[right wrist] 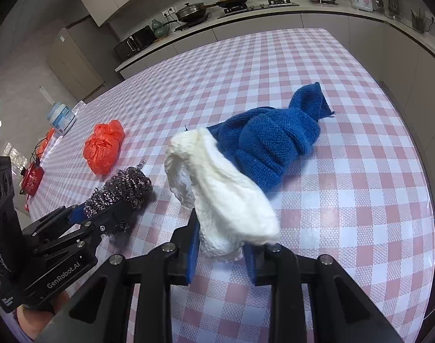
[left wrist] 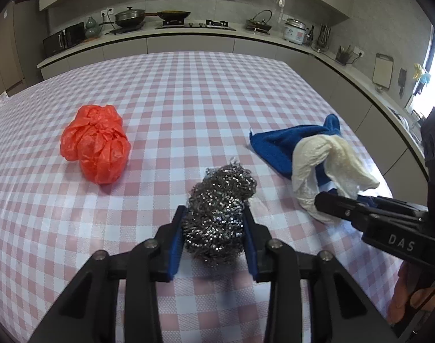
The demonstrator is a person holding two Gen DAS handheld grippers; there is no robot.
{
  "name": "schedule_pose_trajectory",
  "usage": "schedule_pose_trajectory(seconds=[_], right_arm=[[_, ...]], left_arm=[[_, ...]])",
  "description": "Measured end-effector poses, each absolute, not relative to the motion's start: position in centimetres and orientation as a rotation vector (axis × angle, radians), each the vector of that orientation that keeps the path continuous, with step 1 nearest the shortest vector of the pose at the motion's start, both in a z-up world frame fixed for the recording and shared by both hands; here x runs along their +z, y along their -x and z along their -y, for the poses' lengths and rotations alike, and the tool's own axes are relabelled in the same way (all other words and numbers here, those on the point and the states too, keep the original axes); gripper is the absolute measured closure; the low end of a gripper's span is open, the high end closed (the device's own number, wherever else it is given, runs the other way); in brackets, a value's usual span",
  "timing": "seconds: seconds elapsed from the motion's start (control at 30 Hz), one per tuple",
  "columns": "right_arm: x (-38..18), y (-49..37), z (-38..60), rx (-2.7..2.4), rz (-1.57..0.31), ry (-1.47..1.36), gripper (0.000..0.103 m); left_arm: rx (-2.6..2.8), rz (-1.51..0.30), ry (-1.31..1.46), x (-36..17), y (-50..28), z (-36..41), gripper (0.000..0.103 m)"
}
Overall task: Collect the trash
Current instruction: 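Grasp the steel wool scrubber with the left tool while the right tool grasps the white cloth, then carry the steel wool scrubber and white cloth with both tools over the black bin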
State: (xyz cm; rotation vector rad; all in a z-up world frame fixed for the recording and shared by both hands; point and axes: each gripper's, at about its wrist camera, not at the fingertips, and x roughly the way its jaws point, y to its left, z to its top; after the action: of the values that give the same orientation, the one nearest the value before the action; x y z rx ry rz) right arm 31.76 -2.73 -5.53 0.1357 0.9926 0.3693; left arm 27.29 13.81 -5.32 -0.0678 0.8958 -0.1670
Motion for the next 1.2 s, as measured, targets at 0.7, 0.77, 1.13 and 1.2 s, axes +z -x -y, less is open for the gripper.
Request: schedule_pose_trajectory(seconds=[0.7, 0.77, 1.13, 1.2], right_arm=[[-2.3, -28.5, 7.4, 0.376, -0.908, -0.160, 0.097], [-1.8, -28.1, 8.6, 0.364, -0.896, -0.167, 0.097], [0.1, -25.6, 16.4, 0.253, -0.846, -0.218, 0.097], [0.2, -25.0, 18.1, 0.224, -0.840, -0.227, 0.097]], left_arm=[[-0.188, -0.824, 0.120, -1.9, -25.1, -10.9, 0.067], [-0.202, -0.815, 0.116, -1.5, -24.9, -9.9, 0.067], [-0.319, -0.802, 0.079, -0.1, -24.6, -2.5, 0.067], [-0.341, -0.802, 0.073, 0.0, -24.5, -1.0, 0.067]])
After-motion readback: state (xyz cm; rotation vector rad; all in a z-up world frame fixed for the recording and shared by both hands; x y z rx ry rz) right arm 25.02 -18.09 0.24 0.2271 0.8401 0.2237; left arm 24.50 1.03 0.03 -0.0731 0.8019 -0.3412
